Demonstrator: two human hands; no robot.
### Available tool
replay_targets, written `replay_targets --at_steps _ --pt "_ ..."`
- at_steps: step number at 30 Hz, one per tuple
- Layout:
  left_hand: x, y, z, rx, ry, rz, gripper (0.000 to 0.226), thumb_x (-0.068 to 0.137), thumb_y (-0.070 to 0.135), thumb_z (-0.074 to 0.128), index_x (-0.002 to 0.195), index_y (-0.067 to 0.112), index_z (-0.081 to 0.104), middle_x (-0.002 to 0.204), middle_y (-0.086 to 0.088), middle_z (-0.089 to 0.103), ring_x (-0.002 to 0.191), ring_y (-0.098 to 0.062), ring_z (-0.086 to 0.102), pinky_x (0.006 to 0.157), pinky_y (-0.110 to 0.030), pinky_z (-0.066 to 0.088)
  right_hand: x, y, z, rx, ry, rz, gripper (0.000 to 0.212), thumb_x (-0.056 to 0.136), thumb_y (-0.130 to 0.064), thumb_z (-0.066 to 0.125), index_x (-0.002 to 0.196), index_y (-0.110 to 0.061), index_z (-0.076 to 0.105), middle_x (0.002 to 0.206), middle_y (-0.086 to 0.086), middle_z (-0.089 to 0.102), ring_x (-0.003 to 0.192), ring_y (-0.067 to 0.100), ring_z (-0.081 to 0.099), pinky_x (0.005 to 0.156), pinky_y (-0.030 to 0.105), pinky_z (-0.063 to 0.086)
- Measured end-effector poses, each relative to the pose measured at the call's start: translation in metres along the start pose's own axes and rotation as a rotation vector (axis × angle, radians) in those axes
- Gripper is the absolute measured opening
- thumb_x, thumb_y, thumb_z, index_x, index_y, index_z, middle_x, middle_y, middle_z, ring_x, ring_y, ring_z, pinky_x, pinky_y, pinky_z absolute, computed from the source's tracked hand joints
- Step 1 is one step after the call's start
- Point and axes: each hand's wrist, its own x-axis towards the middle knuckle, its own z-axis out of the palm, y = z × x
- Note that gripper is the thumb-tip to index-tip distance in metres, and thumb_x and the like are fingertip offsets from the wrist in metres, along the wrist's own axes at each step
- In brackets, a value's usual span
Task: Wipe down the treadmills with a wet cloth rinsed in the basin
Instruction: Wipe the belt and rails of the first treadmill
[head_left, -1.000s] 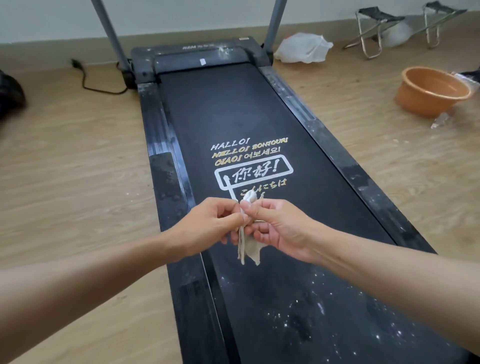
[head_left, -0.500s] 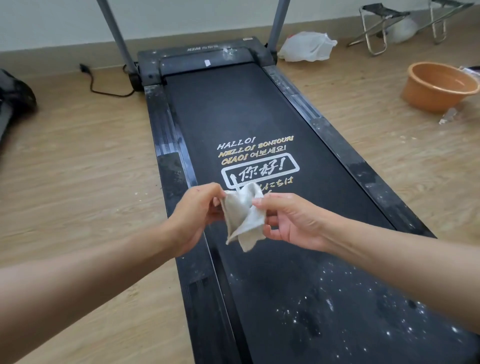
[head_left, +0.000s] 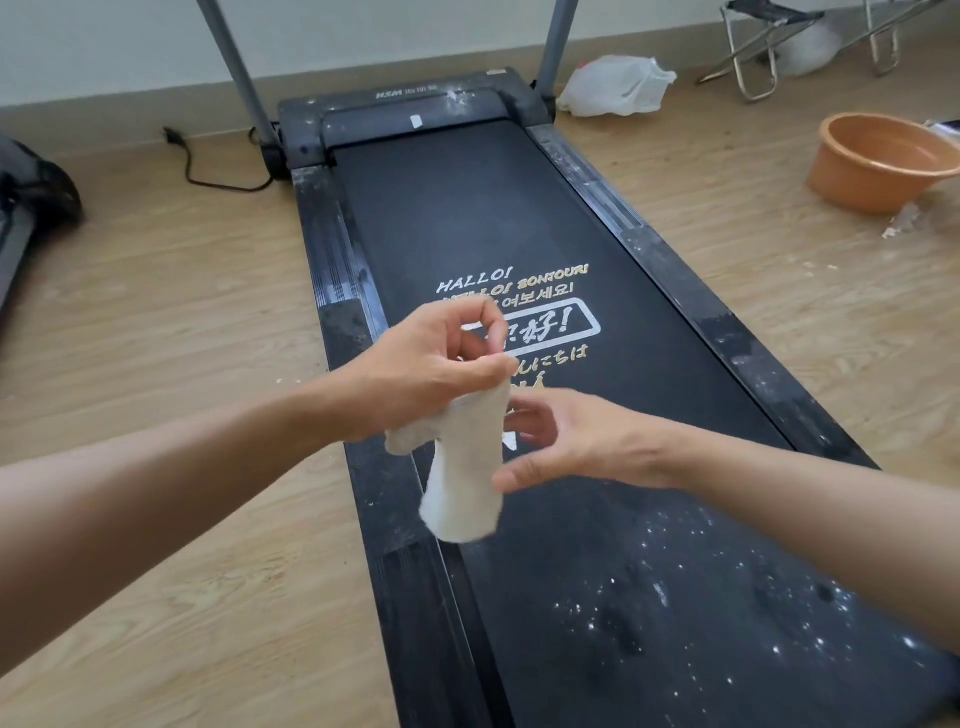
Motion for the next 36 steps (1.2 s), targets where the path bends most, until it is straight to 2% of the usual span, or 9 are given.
replay_targets --at_steps 6,10,14,17,20,22,25,27,36 --pt "0.018 0.02 -0.019 0.023 0.019 0.046 0.019 0.104 0.025 0.062 0.12 0.018 0.056 0.081 -0.008 0.069 0.064 -0.024 0.058 0.053 -0.033 0.048 0.008 -0.008 0.019 0.319 0.016 -0.043 0.032 0.096 -0.005 0.072 0.125 0.007 0.068 0.124 0.019 0.074 0.118 0.032 0.071 0.1 0.036 0.056" --pt "0.026 -0.001 -0.031 0.23 0.201 -0.023 0.015 0.101 0.034 0.067 0.116 0.035 0.063 0.092 -0.001 0.077 0.068 -0.012 0.062 0.058 -0.032 0.05 0.003 0.0 0.018 0.363 0.072 -0.021 0.034 0.1 -0.015 0.07 0.127 0.005 0.067 0.126 0.021 0.073 0.115 0.03 0.07 0.105 0.044 0.052" --pt "0.018 -0.059 -0.026 0.235 0.312 -0.278 0.01 0.104 0.034 0.059 0.108 0.026 0.063 0.096 0.004 0.077 0.088 -0.018 0.075 0.064 -0.03 0.053 -0.007 0.007 0.011 0.452 0.152 0.021 0.037 0.105 -0.024 0.061 0.128 0.004 0.067 0.12 0.027 0.073 0.105 0.037 0.07 0.095 0.044 0.052" --pt "-0.014 -0.095 -0.01 0.221 0.006 -0.498 0.014 0.096 0.028 0.067 0.11 0.031 0.067 0.108 0.007 0.078 0.105 -0.014 0.073 0.094 -0.04 0.057 -0.015 0.006 0.005 0.527 0.188 0.041 0.038 0.107 -0.029 0.055 0.131 0.0 0.067 0.113 0.022 0.074 0.098 0.032 0.072 0.079 0.035 0.058" --pt "-0.041 -0.082 0.014 -0.097 -0.402 -0.464 0.058 0.09 0.017 0.078 0.141 0.034 0.057 0.138 0.015 0.066 0.133 -0.004 0.057 0.115 -0.037 0.042 -0.017 0.006 0.001 0.685 0.233 0.047 0.037 0.106 -0.03 0.057 0.131 -0.006 0.069 0.115 0.013 0.076 0.095 0.023 0.075 0.074 0.031 0.06" --pt "-0.047 -0.066 0.026 -0.302 -0.444 -0.362 0.06 0.095 0.014 0.072 0.15 0.028 0.051 0.15 0.012 0.057 0.143 -0.007 0.048 0.119 -0.037 0.035 -0.018 0.007 0.001 0.759 0.225 0.045 0.04 0.105 -0.033 0.056 0.134 -0.008 0.068 0.125 0.014 0.075 0.107 0.025 0.074 0.086 0.036 0.062" --pt "-0.041 -0.05 0.04 -0.496 -0.216 -0.285 0.046 0.098 0.018 0.066 0.143 0.013 0.06 0.146 -0.003 0.062 0.141 -0.021 0.054 0.123 -0.046 0.033 -0.019 0.009 0.002 0.81 0.217 0.053 0.044 0.108 -0.035 0.052 0.14 -0.009 0.064 0.135 0.017 0.071 0.119 0.029 0.07 0.101 0.043 0.058" --pt "-0.035 -0.047 0.045 -0.505 -0.023 -0.301 0.038 0.098 0.022 0.069 0.133 0.008 0.068 0.135 -0.007 0.07 0.132 -0.023 0.062 0.121 -0.047 0.038 -0.021 0.009 0.001 0.824 0.232 0.056 0.043 0.108 -0.035 0.051 0.138 -0.009 0.065 0.132 0.015 0.072 0.114 0.027 0.073 0.093 0.04 0.061" --pt "-0.021 -0.058 0.048 -0.39 0.366 -0.205 0.023 0.088 0.028 0.081 0.093 0.008 0.073 0.106 -0.012 0.079 0.111 -0.033 0.072 0.111 -0.048 0.049 -0.021 0.018 -0.014 0.703 0.347 0.11 0.035 0.1 -0.024 0.067 0.129 -0.005 0.07 0.124 0.016 0.075 0.106 0.028 0.075 0.083 0.036 0.064"
